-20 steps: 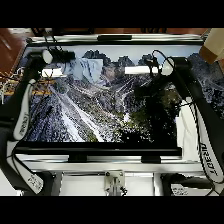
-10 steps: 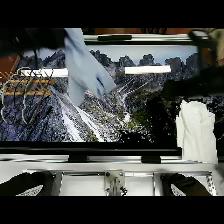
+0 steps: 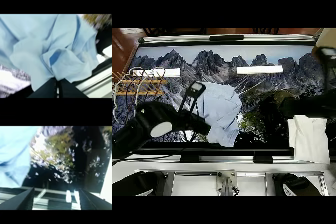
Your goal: Fold the shirts.
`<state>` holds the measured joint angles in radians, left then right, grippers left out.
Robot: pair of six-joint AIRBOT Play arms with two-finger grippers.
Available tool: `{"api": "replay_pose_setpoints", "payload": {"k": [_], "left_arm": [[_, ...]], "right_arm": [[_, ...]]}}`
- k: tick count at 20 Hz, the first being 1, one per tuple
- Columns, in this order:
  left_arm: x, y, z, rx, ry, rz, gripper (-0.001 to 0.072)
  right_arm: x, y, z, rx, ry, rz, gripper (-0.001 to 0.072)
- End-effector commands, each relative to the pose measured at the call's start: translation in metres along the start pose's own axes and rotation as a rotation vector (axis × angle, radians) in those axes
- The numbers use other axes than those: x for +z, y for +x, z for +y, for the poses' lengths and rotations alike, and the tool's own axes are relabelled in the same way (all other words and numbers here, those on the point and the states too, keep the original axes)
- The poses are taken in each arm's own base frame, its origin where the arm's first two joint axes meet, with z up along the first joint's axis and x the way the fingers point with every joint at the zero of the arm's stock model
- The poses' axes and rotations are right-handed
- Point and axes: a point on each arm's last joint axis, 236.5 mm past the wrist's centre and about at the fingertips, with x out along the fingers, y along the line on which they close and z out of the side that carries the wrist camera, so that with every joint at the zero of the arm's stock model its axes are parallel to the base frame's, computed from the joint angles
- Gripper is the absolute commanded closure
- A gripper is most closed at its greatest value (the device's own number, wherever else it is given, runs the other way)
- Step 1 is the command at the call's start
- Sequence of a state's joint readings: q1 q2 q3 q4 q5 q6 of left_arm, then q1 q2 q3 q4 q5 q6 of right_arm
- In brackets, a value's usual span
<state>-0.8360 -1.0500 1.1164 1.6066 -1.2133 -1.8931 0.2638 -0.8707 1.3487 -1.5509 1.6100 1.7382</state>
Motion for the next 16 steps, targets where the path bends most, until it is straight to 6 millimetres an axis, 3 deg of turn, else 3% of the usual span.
{"api": "replay_pose_setpoints", "payload": {"k": [1, 3, 5, 7, 9, 12, 16], "left_arm": [[-0.063, 0.008, 0.026, 0.092, -0.003, 0.147, 0.0678], [-0.079, 0.0, 0.031, 0.093, -0.066, 0.134, 0.0678], [-0.09, -0.008, 0.036, 0.086, -0.119, 0.106, 0.0678], [-0.096, -0.013, 0.038, 0.079, -0.16, 0.087, 0.0677], [-0.096, -0.016, 0.038, 0.074, -0.161, 0.073, 0.0677], [-0.085, -0.014, 0.034, 0.055, -0.161, 0.032, 0.0677], [-0.063, -0.014, 0.026, 0.012, -0.167, -0.06, 0.0677]], "right_arm": [[-0.012, 0.081, 0.007, 0.044, 0.017, 0.129, 0.0055], [-0.007, 0.131, 0.029, 0.191, 0.122, 0.216, 0.0055], [0.012, 0.171, 0.052, 0.367, 0.241, 0.249, 0.0055], [0.022, 0.211, 0.061, 0.447, 0.356, 0.285, 0.0056], [0.019, 0.246, 0.07, 0.486, 0.443, 0.344, 0.0056], [0.019, 0.277, 0.087, 0.577, 0.541, 0.388, 0.0056], [0.016, 0.304, 0.099, 0.567, 0.566, 0.385, 0.0056]]}}
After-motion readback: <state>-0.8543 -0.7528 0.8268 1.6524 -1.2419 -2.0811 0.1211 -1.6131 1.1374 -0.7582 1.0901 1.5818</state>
